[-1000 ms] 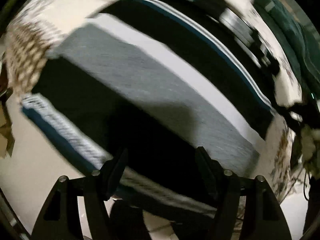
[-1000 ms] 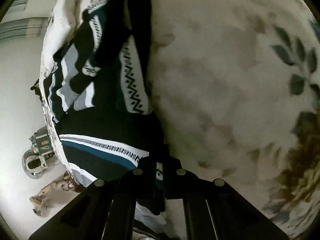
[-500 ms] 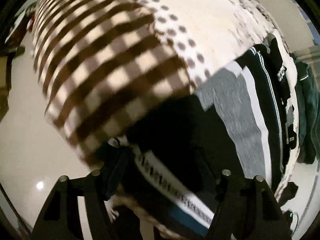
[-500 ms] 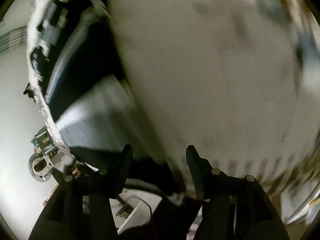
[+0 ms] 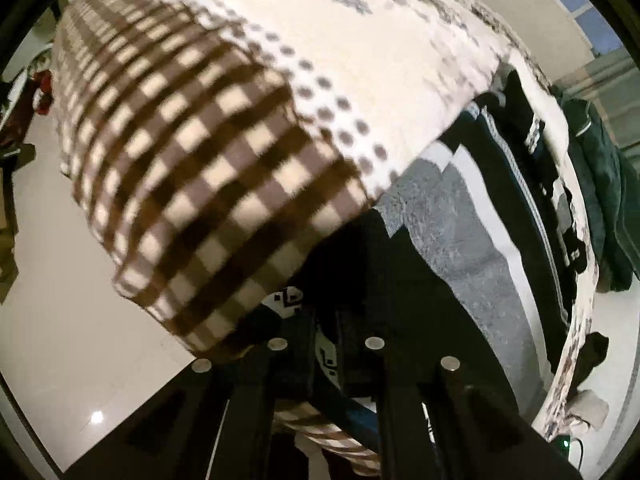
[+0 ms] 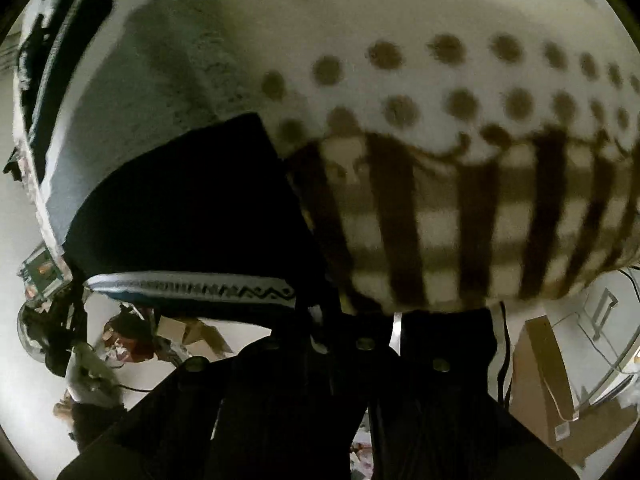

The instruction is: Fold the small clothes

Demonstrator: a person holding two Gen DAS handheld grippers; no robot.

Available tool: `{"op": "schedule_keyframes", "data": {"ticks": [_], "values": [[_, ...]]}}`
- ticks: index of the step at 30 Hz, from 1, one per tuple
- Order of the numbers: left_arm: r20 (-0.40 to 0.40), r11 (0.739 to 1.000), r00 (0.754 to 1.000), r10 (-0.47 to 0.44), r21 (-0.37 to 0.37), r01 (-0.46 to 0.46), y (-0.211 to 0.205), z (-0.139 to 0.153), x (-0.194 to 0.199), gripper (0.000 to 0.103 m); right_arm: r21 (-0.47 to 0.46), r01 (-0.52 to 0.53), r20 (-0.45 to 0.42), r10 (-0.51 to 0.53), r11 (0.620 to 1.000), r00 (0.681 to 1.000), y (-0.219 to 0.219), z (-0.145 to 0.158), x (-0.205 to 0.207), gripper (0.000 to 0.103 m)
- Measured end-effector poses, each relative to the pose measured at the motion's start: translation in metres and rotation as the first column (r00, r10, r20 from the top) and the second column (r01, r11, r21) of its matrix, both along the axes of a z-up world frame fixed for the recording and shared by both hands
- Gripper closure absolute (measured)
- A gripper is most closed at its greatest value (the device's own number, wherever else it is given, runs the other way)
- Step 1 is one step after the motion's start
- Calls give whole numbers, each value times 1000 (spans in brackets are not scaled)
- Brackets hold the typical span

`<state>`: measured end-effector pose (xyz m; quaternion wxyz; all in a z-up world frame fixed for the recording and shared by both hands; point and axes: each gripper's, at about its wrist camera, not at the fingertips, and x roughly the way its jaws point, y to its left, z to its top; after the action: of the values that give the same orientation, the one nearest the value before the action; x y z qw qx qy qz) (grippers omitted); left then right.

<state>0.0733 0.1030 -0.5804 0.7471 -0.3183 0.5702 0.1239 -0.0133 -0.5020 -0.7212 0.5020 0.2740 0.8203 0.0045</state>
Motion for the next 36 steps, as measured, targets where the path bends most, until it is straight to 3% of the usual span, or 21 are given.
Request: {"op": "schedule_keyframes", "data": {"ticks": [3,4,5,7,11,13,17,20,23,25,27,29,30,33,36], "values": [[-38,999,999,1,32,1,-11,16,6,89,30,-17,-33,18,999,999,1,7,11,87],[-56,997,998,-2,72,6,-16,25,6,78,61,-5,-22,7,998,1000,1,13,15,78],[-67,994,998,-15,108,22,-25,37,4,64,76,0,-9,0,997,1000,-2,23,18,58],[-49,988,997,-57,144,64,-43,57,-1,48,84,5,30,-7,996,1000,-12,44,29,44],[-26,959,977,-214,187,215,-116,92,-5,42,97,12,101,-22,995,995,-46,82,60,44],[-31,929,943,-332,163,333,-173,96,-4,40,94,9,130,-21,996,991,-70,94,86,44],[-64,828,831,-553,66,556,-312,71,-8,40,81,-34,185,18,996,983,-114,99,149,44],[-117,761,754,-647,-36,648,-402,33,-19,40,80,-38,214,20,996,977,-153,97,198,44],[-185,725,706,-684,-64,685,-461,-3,-23,40,86,-44,244,22,995,970,-182,87,247,44],[-241,733,707,-665,-25,680,-481,-22,-24,42,104,-47,273,17,993,962,-200,79,288,44],[-241,745,727,-642,28,667,-486,-25,-23,44,125,-47,305,6,991,952,-213,71,326,44],[-246,754,748,-616,92,651,-483,-21,-21,86,158,-35,347,-22,987,938,-222,64,367,44],[-254,752,750,-611,111,650,-480,-20,-20,94,193,-27,368,-46,981,929,-223,59,394,44],[-226,768,770,-597,115,630,-468,-8,-21,98,270,6,400,-117,963,909,-219,42,452,44],[-216,777,781,-586,123,617,-462,9,-21,98,338,76,367,-206,938,907,-207,15,494,44]]}}
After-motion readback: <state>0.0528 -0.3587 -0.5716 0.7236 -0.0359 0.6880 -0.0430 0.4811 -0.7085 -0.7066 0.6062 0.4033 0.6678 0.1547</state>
